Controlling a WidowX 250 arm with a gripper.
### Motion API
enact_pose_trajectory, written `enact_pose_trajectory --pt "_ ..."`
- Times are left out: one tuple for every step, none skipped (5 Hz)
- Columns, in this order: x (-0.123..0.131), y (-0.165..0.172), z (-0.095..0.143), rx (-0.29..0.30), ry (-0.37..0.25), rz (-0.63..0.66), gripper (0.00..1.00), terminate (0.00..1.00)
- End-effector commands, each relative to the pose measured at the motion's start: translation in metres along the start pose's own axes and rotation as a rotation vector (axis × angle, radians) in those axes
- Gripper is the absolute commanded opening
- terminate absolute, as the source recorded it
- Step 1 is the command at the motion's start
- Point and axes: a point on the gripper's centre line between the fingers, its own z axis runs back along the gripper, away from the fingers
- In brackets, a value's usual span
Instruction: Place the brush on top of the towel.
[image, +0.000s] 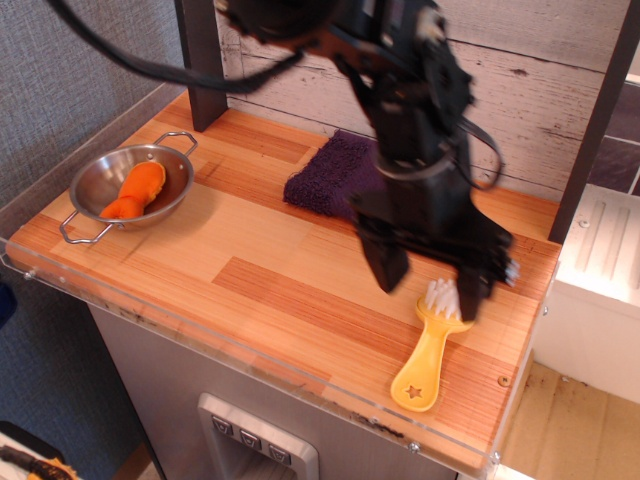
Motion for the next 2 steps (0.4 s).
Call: enact_pose_trajectory --pt "-0.003 -0.003 -0.016 0.074 0.028 0.014 1.0 0.0" --pt "-0.011 0.006 -0.027 0.12 0.076 0.015 1.0 0.0"
